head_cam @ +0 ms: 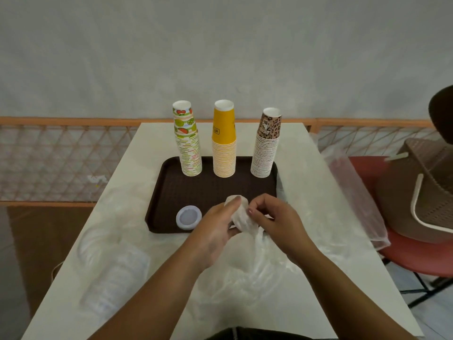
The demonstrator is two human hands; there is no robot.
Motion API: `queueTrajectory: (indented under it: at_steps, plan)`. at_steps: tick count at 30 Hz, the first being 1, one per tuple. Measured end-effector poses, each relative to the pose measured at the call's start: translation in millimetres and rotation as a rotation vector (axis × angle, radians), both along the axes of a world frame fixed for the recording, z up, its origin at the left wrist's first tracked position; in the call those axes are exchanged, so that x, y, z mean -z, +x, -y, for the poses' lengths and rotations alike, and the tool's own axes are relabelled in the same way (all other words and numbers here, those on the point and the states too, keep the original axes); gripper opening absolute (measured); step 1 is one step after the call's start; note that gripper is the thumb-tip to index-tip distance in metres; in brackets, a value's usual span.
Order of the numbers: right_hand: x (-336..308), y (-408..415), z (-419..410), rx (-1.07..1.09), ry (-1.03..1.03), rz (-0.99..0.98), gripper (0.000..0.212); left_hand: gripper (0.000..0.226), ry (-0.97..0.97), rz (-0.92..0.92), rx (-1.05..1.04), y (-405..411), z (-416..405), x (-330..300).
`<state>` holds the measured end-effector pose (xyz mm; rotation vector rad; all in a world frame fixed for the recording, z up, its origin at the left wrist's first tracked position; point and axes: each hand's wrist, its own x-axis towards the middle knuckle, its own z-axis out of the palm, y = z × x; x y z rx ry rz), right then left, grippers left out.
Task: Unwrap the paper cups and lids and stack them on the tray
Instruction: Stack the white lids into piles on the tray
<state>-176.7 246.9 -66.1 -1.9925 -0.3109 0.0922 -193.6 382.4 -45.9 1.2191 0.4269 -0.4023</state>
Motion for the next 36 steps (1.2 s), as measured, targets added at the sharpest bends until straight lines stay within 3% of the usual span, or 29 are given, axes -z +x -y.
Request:
queueTrajectory:
  at_steps: [1,4,7,11,14,16,18,20,23,25,29,31,36]
  plan:
    - [-2,1,1,-0.048,0.015,-0.032,0.005,0.029,0.005,0.033,0.000,0,0,4]
    - [1,4,3,-0.114,-0.040,-0.012,0.018,0.021,0.034,0.098,-0.042,-7,4,5]
    - [2,6,3,-0.061,0.015,-0.037,0.008,0.026,0.023,0.128,-0.083,-7,5,9]
    - [3,8,5,-0.034,0.209,-0.254,0.002,0.028,-0.273,-0.009,-0.239,-2,-4,10]
    - [5,11,8,-0.005,0.499,-0.474,0.011,0.020,-0.439,-0.040,-0.367,1,-5,8]
    - [2,13,12,0.022,0.572,-0.528,0.018,0.025,-0.348,0.010,-0.412,1,-7,9]
    - [-1,12,12,-0.053,0.504,-0.484,0.018,0.022,-0.105,0.119,-0.261,-3,-5,8]
    - [-4,8,6,-0.129,0.438,-0.449,0.020,0.034,0.069,0.184,-0.115,-9,4,8]
    - [-2,5,-4,-0.099,0.418,-0.422,0.017,0.024,0.183,0.244,-0.213,-10,10,14]
    - [0,6,-3,-0.051,0.493,-0.469,0.011,0.013,0.149,0.238,-0.280,-9,5,16]
    - [3,12,12,0.009,0.723,-0.638,0.012,0.016,-0.234,0.045,-0.372,-6,-12,19]
    - [5,16,17,0.047,0.804,-0.704,0.011,0.013,-0.303,0.008,-0.417,-6,-17,19]
    - [6,10,6,-0.154,0.582,-0.598,0.018,0.028,0.169,0.197,-0.085,-11,-4,26]
